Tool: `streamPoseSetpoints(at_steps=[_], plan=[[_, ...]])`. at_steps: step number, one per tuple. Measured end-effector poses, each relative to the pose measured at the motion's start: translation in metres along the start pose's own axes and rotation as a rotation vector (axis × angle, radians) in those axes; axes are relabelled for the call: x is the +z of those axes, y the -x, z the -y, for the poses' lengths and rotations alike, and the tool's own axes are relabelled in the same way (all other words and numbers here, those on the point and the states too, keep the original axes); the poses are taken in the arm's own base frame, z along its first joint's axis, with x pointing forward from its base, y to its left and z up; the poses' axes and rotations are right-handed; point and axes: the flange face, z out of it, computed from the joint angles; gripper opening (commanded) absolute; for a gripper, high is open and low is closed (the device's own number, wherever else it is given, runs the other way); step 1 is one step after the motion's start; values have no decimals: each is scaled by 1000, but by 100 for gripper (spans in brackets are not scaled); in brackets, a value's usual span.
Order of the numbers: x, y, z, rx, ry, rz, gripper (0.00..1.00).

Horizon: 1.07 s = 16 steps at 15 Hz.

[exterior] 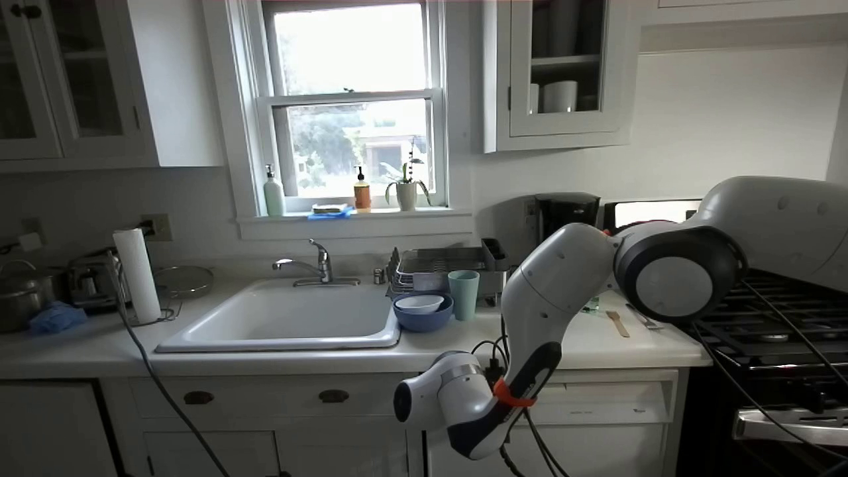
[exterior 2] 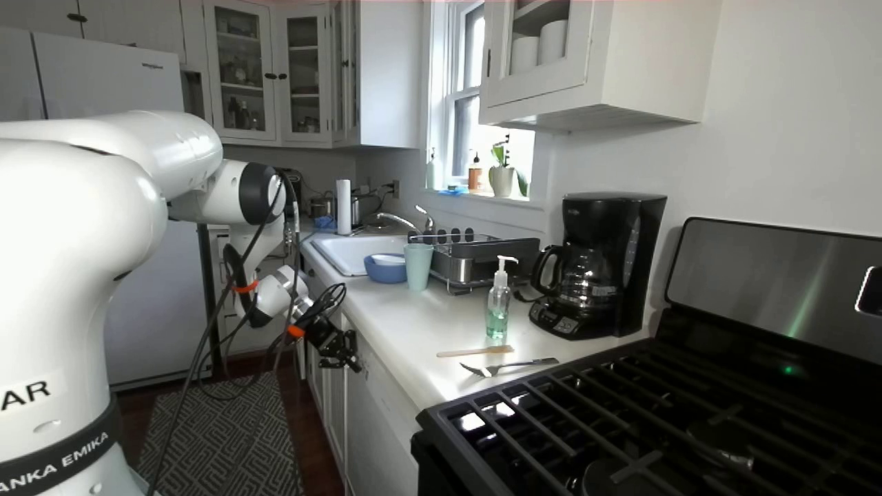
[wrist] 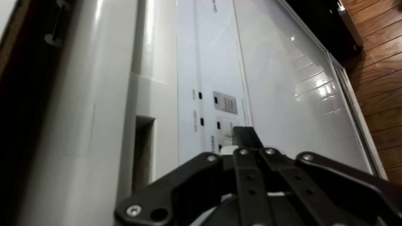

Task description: Press the second button to the right on the dishwasher

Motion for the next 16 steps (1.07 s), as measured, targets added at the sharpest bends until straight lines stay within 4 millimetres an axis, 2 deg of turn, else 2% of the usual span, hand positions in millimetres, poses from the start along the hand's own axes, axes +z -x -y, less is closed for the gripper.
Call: streamPoseSetpoints(at_steps=[7,16], plan=[[-3,0,0,89,20,-10,0],[-4,0,4,105,36,-27,0]])
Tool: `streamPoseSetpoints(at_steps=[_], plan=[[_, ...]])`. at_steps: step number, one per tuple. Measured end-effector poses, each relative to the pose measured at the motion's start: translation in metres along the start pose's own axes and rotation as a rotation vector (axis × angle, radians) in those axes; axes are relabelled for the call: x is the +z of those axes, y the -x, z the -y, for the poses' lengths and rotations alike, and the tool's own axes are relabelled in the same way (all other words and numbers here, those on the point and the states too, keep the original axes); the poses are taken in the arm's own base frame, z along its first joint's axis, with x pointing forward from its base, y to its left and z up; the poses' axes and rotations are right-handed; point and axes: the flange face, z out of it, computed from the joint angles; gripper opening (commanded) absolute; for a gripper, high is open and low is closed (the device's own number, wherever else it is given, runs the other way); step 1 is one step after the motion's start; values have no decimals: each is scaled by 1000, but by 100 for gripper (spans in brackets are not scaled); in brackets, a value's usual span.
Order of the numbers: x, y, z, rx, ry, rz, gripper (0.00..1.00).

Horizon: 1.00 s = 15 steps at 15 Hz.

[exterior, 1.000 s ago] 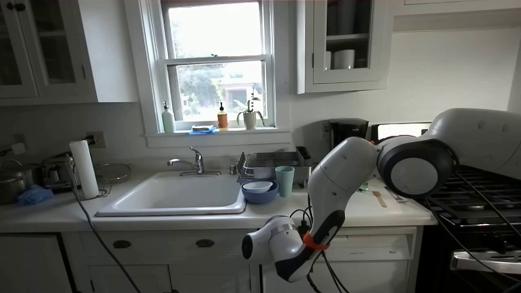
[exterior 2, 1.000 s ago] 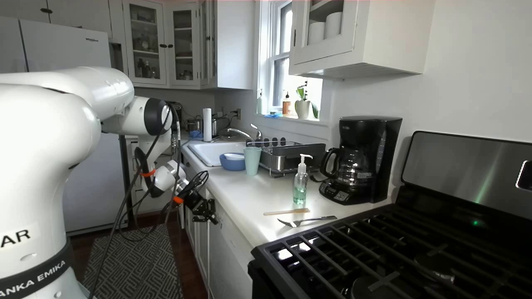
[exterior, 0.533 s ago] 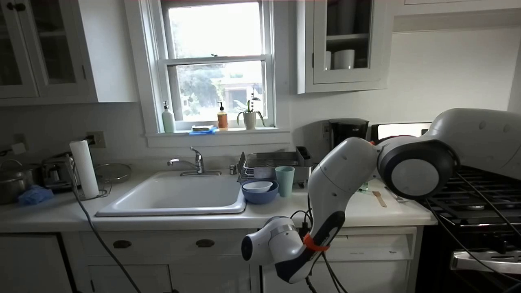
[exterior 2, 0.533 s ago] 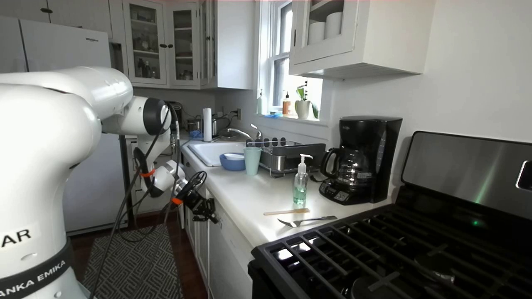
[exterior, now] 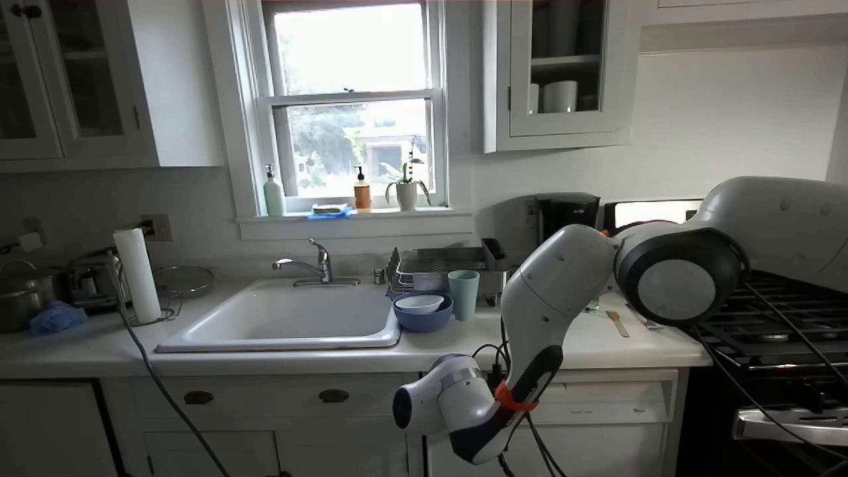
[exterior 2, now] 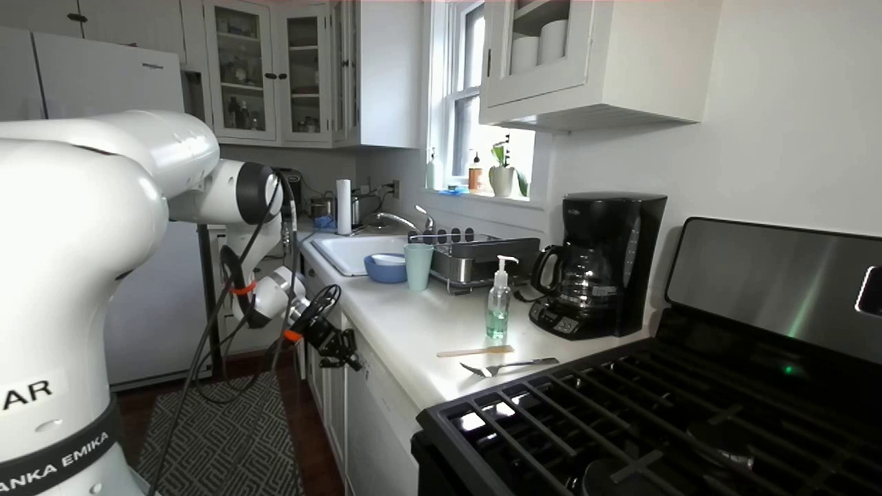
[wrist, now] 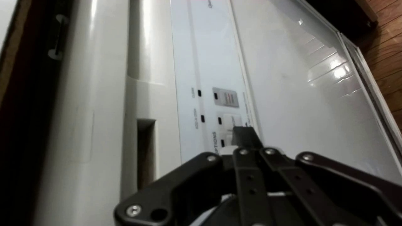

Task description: Press the second button to the right on the dishwasher

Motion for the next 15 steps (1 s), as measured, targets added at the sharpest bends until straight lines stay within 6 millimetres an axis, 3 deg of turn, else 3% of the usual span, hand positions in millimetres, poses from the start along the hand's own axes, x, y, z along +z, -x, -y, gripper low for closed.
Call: streamPoseSetpoints(at_steps=[7,12,15], plan=[[-4,4,23,37,36,-107,0],[-2,7,21,-20,-44,-134,0],[-17,14,21,-89,-115,-128,0]])
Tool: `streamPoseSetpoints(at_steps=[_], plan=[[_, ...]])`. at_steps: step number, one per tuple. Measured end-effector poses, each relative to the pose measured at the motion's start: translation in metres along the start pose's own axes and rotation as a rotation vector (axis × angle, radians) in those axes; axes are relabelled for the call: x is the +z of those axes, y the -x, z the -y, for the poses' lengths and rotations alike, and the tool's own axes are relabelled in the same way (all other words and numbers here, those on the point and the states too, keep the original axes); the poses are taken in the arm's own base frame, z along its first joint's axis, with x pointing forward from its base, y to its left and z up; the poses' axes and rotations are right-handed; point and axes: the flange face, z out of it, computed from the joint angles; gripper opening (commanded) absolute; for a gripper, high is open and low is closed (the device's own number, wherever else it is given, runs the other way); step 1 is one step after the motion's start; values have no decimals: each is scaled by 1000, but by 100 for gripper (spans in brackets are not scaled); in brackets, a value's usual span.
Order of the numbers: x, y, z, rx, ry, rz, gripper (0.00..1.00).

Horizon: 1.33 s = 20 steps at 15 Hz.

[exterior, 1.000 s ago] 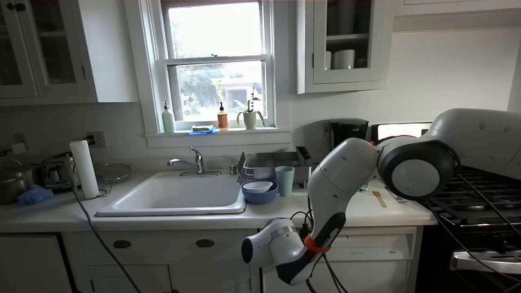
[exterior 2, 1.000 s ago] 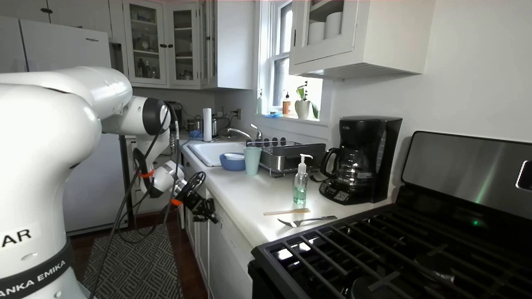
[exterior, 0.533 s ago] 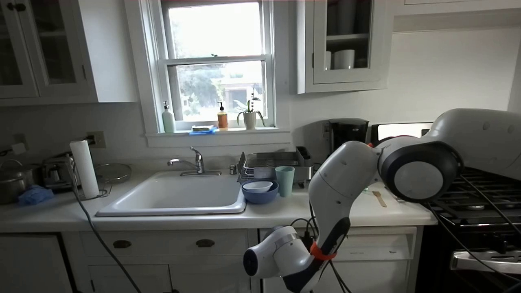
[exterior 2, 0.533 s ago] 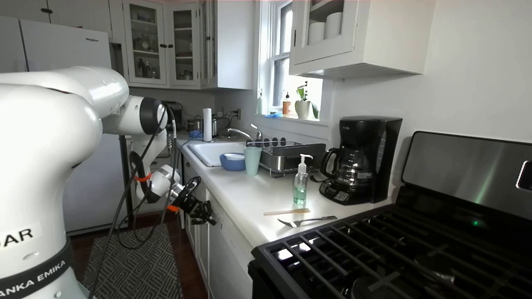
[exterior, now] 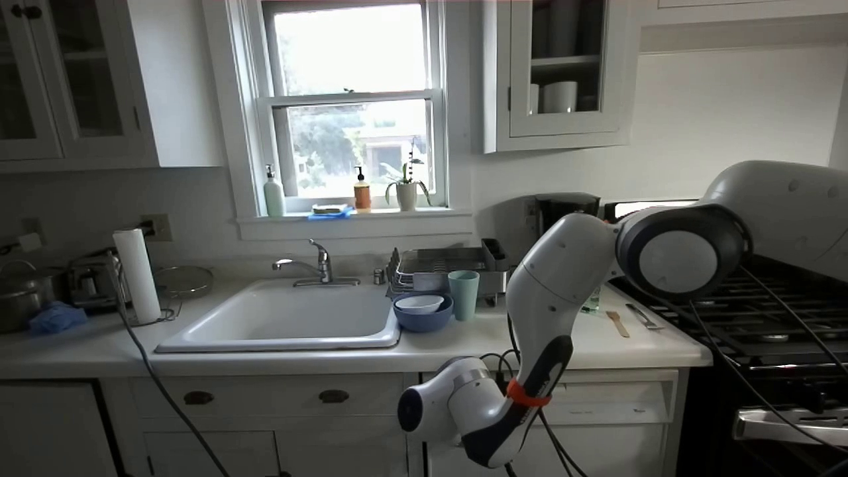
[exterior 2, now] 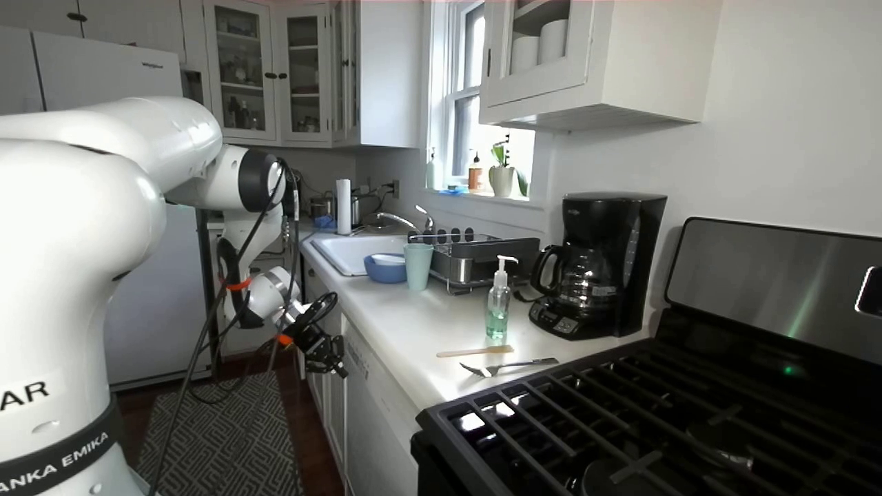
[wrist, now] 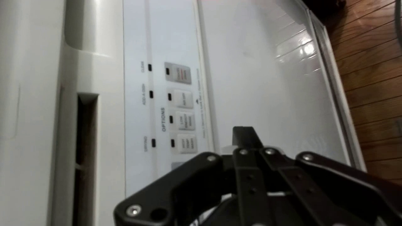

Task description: Press the second button to the right on the dishwasher

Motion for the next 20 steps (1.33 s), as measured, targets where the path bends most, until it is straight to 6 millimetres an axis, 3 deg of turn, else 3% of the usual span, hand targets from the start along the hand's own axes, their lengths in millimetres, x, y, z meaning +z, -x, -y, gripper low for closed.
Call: streamPoseSetpoints(at_steps=[6,9,14,20], plan=[[-71,34,24,-117,-215,-1,0],[-99,57,21,-115,-276,-53,0],[-144,100,-23,-31,-323,-139,0],[-193,168,-105,258,-409,-153,0]])
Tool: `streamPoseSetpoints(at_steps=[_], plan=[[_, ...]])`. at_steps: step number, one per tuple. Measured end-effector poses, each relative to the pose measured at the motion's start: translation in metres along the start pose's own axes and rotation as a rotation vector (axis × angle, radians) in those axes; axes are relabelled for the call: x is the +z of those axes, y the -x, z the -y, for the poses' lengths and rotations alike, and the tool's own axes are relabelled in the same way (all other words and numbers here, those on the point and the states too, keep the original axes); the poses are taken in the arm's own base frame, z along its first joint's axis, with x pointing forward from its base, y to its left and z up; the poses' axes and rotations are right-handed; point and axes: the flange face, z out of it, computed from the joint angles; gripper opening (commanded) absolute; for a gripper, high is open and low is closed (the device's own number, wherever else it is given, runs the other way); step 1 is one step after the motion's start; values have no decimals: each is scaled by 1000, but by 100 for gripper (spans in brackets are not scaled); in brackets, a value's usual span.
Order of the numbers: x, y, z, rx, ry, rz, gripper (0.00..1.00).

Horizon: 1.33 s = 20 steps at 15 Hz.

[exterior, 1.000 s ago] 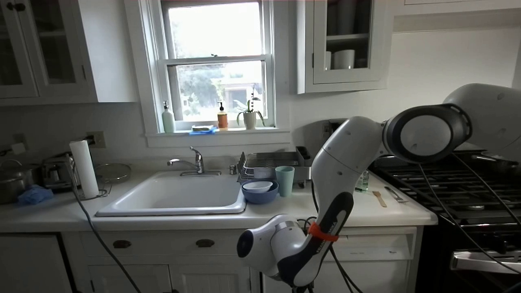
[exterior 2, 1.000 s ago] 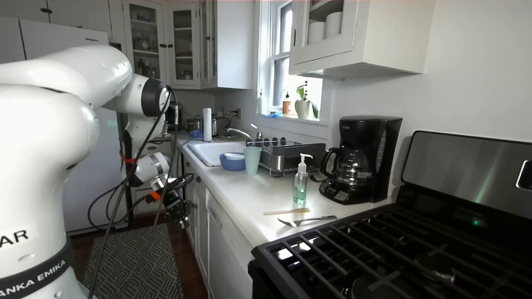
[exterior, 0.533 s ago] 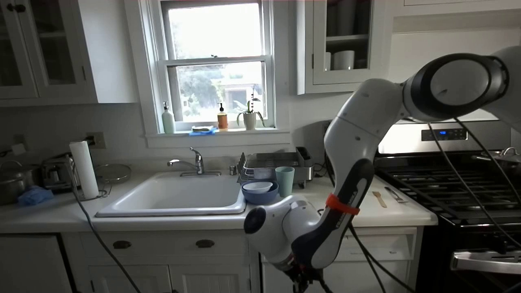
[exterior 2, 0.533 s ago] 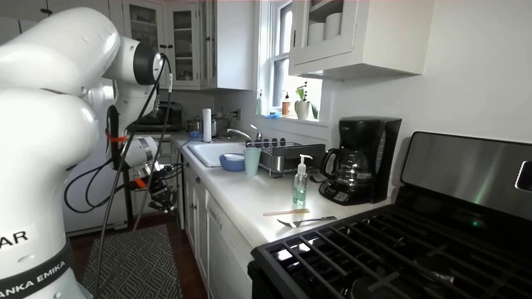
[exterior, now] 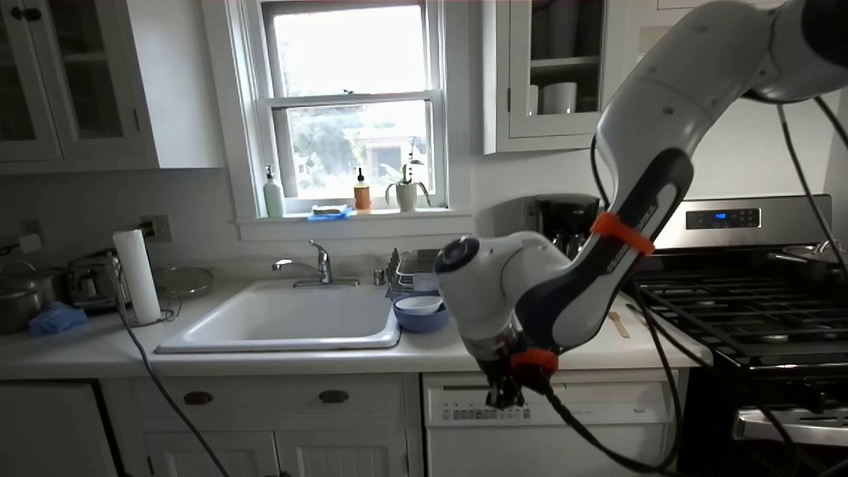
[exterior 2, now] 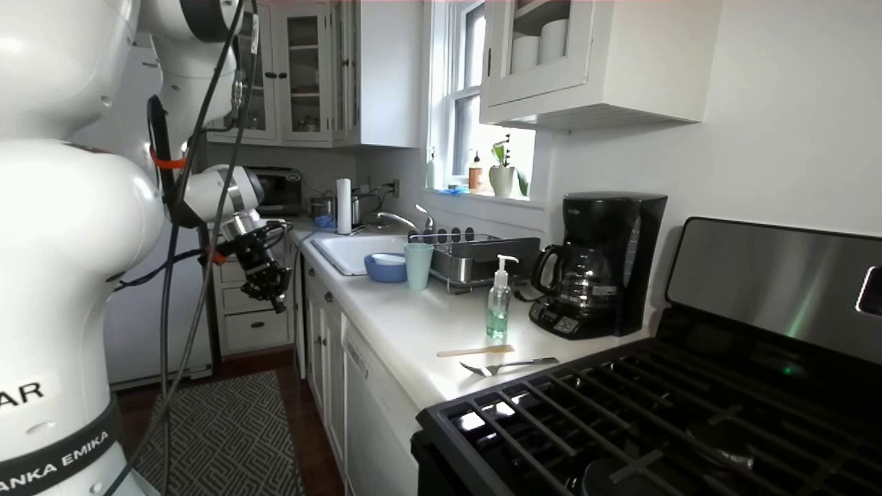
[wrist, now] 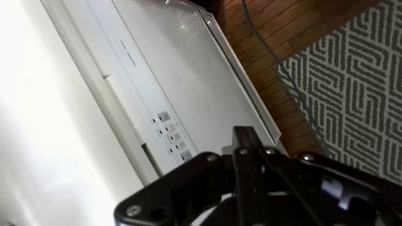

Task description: Press the second button to the right on the dishwasher

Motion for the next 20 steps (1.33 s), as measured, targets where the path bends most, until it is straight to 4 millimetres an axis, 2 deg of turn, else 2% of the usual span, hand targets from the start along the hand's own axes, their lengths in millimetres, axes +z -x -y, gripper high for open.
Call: streamPoseSetpoints(at_steps=[2,3,5,8,11,12,15,17,20], plan=[[-25,18,-22,96,-25,-13,0],[-36,28,-33,143,-39,-18,26],[-56,48,-55,232,-75,-32,32],[-80,79,-86,360,-131,-71,54],[-100,113,-109,484,-188,-100,74],[-106,124,-114,523,-208,-112,56],[-121,156,-123,601,-241,-153,74],[-122,164,-126,613,-244,-166,74],[-122,165,-126,617,-246,-168,74]])
